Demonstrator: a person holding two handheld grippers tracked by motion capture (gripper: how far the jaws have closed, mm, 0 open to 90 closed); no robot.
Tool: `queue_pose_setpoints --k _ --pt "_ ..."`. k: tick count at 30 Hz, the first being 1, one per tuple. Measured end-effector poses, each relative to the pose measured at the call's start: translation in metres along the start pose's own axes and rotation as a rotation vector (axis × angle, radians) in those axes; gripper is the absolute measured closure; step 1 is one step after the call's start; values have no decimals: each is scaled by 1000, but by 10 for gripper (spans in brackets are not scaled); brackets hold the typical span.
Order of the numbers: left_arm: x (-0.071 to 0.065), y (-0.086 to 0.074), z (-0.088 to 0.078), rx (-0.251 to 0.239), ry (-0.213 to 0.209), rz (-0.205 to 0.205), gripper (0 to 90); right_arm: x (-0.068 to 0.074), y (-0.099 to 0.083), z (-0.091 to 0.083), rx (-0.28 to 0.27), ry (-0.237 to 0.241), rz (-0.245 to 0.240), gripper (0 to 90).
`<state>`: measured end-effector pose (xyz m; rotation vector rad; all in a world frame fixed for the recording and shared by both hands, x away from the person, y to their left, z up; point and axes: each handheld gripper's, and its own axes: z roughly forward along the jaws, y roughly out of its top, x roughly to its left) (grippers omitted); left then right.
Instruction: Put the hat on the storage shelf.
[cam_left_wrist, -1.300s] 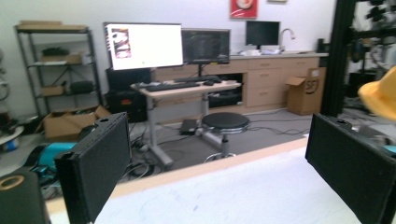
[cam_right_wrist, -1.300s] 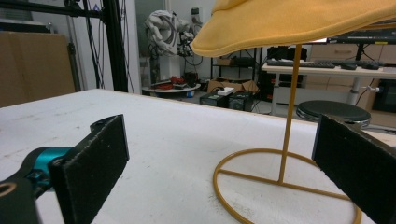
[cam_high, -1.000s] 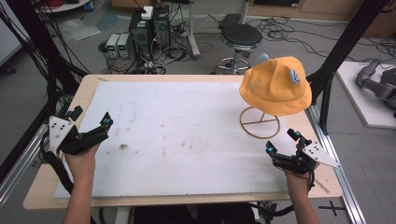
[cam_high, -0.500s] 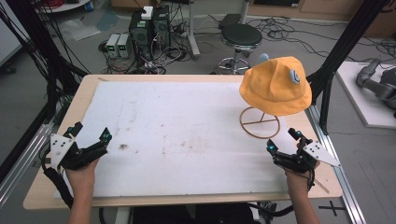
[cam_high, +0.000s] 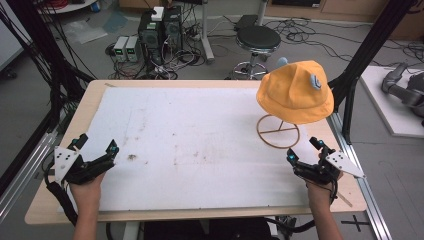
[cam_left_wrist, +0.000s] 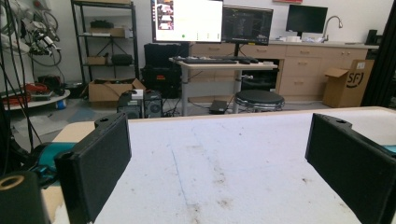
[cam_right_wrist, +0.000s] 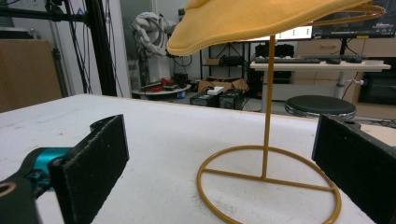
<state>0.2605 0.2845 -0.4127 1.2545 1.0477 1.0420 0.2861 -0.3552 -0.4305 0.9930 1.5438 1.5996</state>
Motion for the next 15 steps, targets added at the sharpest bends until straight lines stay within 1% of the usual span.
queue_pose_setpoints --k 9,15 --pt "-2 1 -1 -2 -15 4 73 1 1 -2 -1 0 0 33" --pt "-1 0 0 -1 -20 -3 73 1 1 -2 -3 -3 -5 33"
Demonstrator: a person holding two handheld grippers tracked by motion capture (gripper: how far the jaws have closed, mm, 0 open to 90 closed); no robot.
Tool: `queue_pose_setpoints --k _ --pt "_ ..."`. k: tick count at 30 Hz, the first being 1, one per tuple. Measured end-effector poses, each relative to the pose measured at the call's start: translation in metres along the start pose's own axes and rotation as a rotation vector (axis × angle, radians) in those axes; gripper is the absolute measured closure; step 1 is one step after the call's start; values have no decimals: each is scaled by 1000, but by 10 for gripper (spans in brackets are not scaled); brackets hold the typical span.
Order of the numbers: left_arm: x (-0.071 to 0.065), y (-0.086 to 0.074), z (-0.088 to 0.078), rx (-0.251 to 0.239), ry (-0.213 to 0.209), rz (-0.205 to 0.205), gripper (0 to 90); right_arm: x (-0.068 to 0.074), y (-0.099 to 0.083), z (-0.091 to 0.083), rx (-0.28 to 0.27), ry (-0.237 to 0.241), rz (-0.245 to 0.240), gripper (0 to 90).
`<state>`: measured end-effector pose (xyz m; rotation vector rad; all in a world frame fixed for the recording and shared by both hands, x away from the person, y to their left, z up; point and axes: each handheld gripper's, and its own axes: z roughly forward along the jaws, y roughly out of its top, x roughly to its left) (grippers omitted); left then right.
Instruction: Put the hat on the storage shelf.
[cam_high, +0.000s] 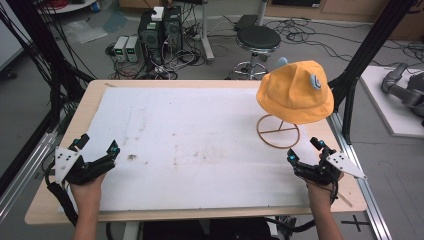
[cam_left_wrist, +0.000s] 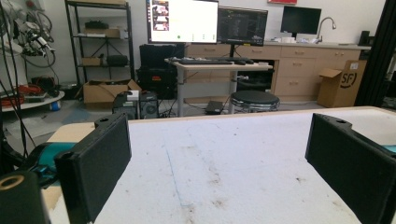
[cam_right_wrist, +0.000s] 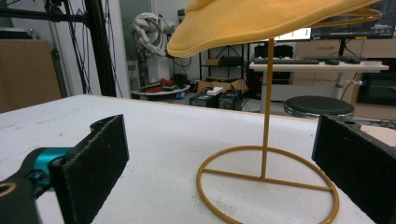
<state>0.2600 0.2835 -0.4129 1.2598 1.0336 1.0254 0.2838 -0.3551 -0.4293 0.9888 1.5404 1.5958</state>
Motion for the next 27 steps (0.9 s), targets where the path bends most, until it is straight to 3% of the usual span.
queue_pose_setpoints --k 27 --pt "1 -2 2 14 -8 -9 73 0 0 1 2 -1 3 33"
